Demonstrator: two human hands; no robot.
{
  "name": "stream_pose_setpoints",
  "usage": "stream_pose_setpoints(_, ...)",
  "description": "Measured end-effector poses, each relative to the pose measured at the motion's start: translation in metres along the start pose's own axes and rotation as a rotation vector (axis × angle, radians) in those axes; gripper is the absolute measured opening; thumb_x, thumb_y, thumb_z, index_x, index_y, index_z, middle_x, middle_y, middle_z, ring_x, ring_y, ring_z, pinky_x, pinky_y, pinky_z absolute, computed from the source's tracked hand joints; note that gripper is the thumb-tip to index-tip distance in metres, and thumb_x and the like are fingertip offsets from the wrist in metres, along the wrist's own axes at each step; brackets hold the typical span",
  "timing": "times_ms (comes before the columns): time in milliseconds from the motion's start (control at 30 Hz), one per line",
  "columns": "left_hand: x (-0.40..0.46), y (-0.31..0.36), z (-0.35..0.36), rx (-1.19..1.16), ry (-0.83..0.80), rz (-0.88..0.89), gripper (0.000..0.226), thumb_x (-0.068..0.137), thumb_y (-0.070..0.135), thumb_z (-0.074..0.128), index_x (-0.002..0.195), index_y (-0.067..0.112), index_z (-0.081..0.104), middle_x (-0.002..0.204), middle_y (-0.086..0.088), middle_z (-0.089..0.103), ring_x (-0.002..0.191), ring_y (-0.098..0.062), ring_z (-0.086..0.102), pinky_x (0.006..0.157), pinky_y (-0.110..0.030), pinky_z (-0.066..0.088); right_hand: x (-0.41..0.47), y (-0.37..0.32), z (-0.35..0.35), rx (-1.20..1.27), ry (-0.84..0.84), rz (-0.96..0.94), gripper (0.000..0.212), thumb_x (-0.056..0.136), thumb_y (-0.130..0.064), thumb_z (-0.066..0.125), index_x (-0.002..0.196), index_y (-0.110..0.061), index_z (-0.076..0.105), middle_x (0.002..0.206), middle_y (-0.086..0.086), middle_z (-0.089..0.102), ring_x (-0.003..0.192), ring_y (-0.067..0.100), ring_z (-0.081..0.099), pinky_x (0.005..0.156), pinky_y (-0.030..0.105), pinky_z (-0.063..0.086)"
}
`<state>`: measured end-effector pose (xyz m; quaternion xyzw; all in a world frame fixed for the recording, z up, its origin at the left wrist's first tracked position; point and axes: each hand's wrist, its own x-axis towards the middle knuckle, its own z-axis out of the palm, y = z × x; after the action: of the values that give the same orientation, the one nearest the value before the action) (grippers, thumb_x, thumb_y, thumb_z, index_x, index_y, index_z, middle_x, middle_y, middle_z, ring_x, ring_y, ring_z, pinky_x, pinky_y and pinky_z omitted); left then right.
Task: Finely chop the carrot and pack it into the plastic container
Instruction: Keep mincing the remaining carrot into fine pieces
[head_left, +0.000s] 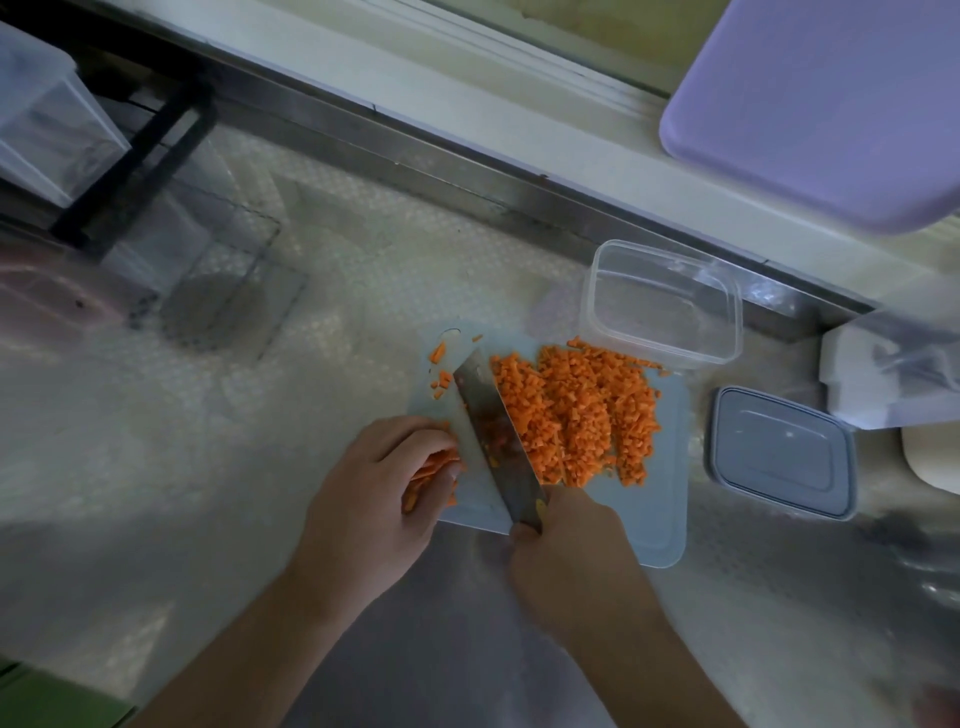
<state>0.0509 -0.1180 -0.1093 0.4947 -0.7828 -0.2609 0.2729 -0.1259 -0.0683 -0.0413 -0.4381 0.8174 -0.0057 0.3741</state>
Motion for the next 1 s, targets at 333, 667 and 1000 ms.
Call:
stream_pose_setpoints(333,0.0,-0.003,0.002,0.008,0.081,0.016,0.007,0.094,0.019,0.07,0.097,0.015,0.075,0.103,0.01,0.069,0.097,-0.016,0.064,0.082,-0.027,0.052,-0.01,-0.014,0.002,-0.006,-0.022,-0.054,0.003,0.094,-0.025,0.05,0.092,-0.025,0.053,0.085,-0.004,0.057,0.075,0.016,0.057,0.056,0.029,0.039)
stream_pose_setpoints(667,-0.002,0.0,0.006,-0.004,0.114,-0.032,0.007,0.09,0.012,0.071,0.094,0.015,0.076,0.098,0.009,0.072,0.095,-0.015,0.063,0.085,-0.017,0.046,-0.005,-0.028,0.01,-0.084,-0.081,0.005,0.013,0.093,-0.02,0.053,0.09,-0.025,0.041,0.085,-0.005,0.047,0.074,0.015,0.049,0.057,0.024,0.036)
stream_pose_setpoints(1000,0.003,0.003,-0.004,-0.021,0.028,-0.114,0.004,0.096,0.027,0.074,0.1,0.025,0.074,0.098,0.014,0.067,0.095,-0.012,0.063,0.078,-0.025,0.051,0.0,-0.03,0.01,0.019,0.02,-0.022,0.008,0.096,-0.024,0.056,0.094,-0.029,0.051,0.081,-0.01,0.05,0.071,0.011,0.047,0.062,0.028,0.039)
